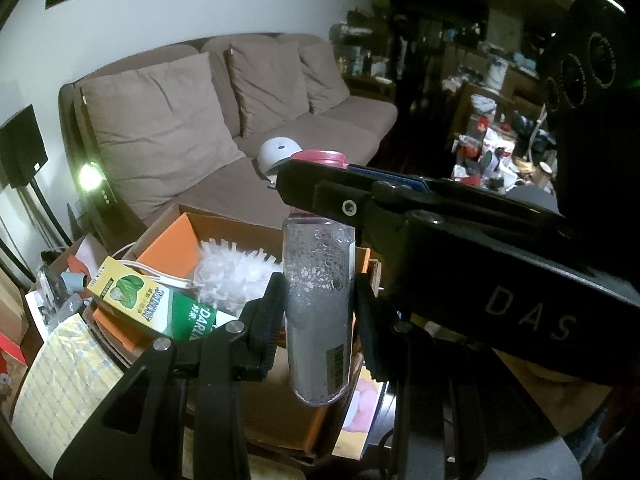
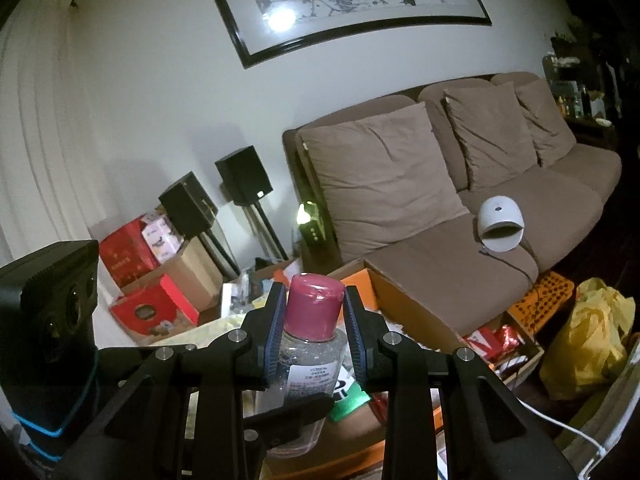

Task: Organize objects
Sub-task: 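Hold the bottle with both grippers above the box beside the duster, then lower the bottle with both grippers into the box beside the duster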

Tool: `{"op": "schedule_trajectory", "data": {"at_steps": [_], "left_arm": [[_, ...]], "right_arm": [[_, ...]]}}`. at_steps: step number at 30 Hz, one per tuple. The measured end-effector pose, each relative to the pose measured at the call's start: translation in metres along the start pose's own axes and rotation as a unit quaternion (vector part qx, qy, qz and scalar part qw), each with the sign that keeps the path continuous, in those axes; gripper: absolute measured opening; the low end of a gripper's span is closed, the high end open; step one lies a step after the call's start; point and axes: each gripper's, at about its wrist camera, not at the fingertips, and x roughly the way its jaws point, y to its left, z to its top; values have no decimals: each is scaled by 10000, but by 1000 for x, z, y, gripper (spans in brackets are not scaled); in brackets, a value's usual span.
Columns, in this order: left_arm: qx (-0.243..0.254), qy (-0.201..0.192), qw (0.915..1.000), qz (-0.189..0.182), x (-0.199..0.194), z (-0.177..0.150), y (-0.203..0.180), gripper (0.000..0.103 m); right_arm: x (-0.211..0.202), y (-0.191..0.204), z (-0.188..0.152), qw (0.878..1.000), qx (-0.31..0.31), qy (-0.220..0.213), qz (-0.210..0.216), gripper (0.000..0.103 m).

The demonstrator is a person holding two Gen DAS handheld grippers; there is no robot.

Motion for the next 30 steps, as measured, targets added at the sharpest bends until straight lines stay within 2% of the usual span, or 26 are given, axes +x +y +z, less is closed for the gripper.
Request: {"op": "schedule_trajectory", "data": {"at_steps": [12,16,26,29,30], "left_arm": [[-186,25,9998,-120,5,-7,10,32],[-316,-7,9991,-279,2,-10,16,32],[-360,8,9988,-341,4,-15,22,32],[-310,48,9991,-278,5,-19,20,22],[-282,74,9993,-249,6,-20,21,23]], "right_arm": [[11,1,-5,9998,-50,159,-128,29],[15,2,-7,9996,-97,230,-165,29],[20,0,-10,9995,-53,309,-13,29],[21,-1,-10,9994,-28,317,-119,29],[22,-2,-11,9992,-45,329,-208,28]]}}
